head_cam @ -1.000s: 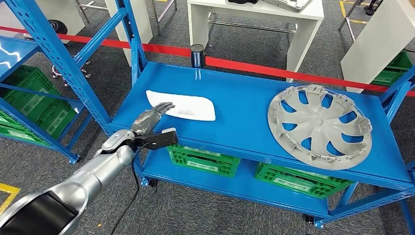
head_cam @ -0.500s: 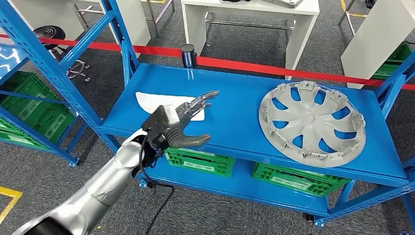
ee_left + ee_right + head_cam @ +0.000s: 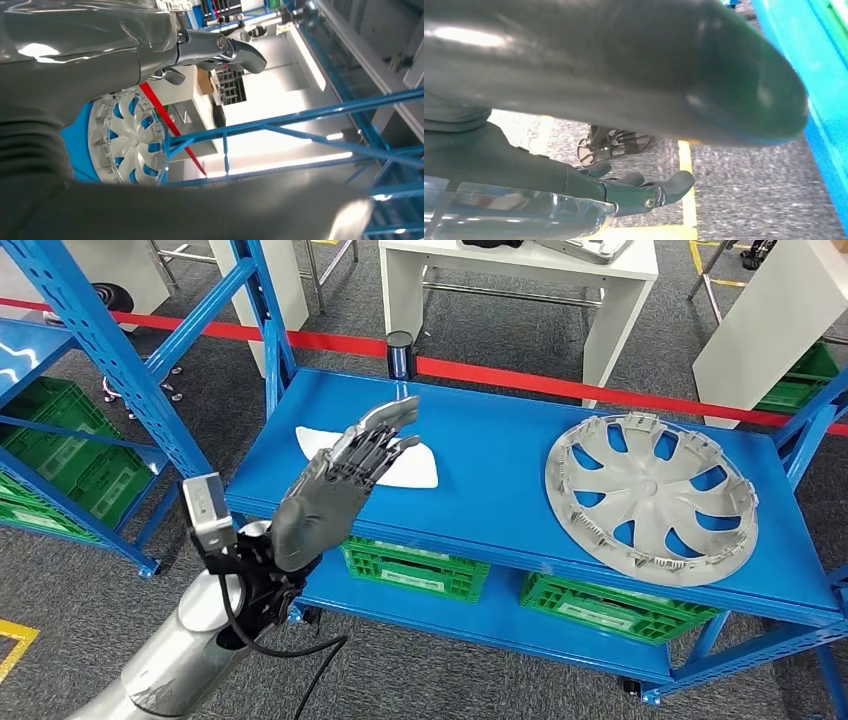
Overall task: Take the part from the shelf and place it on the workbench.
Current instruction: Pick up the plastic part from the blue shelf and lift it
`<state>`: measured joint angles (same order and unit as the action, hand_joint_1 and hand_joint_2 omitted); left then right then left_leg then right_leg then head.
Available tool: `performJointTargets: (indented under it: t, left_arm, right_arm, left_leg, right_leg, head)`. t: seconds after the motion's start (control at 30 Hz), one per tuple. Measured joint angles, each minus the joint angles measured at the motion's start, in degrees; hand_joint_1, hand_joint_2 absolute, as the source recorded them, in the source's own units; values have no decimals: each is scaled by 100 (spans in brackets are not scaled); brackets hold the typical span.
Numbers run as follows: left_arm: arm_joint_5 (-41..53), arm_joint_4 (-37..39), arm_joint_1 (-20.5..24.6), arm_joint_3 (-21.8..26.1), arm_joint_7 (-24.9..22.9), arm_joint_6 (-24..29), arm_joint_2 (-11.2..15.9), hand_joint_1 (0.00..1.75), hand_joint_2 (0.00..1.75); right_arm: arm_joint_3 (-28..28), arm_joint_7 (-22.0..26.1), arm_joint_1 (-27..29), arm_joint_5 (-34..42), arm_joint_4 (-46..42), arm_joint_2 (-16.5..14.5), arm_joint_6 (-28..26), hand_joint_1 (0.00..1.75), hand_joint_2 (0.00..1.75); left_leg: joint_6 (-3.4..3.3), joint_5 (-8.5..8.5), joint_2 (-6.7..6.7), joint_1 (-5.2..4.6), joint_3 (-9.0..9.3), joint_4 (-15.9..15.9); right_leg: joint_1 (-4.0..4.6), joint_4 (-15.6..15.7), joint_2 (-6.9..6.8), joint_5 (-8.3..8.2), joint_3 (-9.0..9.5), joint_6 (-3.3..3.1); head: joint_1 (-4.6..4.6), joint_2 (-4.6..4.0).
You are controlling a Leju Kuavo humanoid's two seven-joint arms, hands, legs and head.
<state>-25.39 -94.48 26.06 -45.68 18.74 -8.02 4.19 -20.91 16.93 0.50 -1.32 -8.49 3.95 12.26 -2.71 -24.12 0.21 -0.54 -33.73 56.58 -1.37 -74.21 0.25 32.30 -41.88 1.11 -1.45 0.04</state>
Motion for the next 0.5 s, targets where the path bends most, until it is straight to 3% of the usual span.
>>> performJointTargets:
  t: [0.03,0.07,0.13,0.2,0.33,0.4,0.47,0.5]
  left_arm:
    - [-17,-68,-80,-2,48,63,25,0,0]
    - [-28,-137,-149,-2,97,128,47,0,0]
    - [-27,-290,-266,9,192,245,95,0,0]
    - [14,-438,-377,32,265,317,150,0,0]
    - [107,-667,-555,61,372,348,258,0,0]
    - [137,-754,-613,77,404,343,309,0,0]
    - [159,-808,-684,86,431,336,351,0,0]
    - [172,-824,-723,86,439,334,368,0,0]
  right_arm:
    - [-12,5,11,7,15,-1,-1,0,0]
    - [-26,13,20,12,26,1,-2,0,0]
    - [-48,32,21,13,45,2,-1,0,0]
    - [-59,51,12,5,65,-1,5,0,0]
    - [-67,66,14,-35,101,-9,26,0,0]
    - [-69,70,11,-41,107,-6,27,0,0]
    - [-71,73,10,-45,119,-1,28,0,0]
    - [-72,73,10,-48,127,-1,28,0,0]
  left_leg:
    - [3,-1,-6,4,-1,4]
    - [11,-6,-13,10,-1,15]
    - [62,-39,-25,4,-19,77]
    - [121,-74,-29,-19,-48,142]
    - [212,-159,-29,13,-107,260]
    - [280,-464,-29,40,-348,786]
    - [322,-810,-27,68,-714,1581]
    - [327,-870,-26,77,-828,1820]
  right_leg:
    - [-11,51,-2,-44,33,49]
    - [-28,337,-6,-167,184,110]
    - [-55,1147,-18,-439,618,188]
    - [-54,1545,-14,-552,835,140]
    - [-59,1553,-1,-573,844,-5]
    - [-70,1558,-1,-578,851,-47]
    - [-62,1557,-2,-577,849,-63]
    - [-58,1557,-2,-577,848,-63]
  head:
    - [1,0]
    - [1,0]
    - [8,0]
    - [9,0]
    - [4,0]
    - [-9,0]
    - [-16,0]
    - [-16,0]
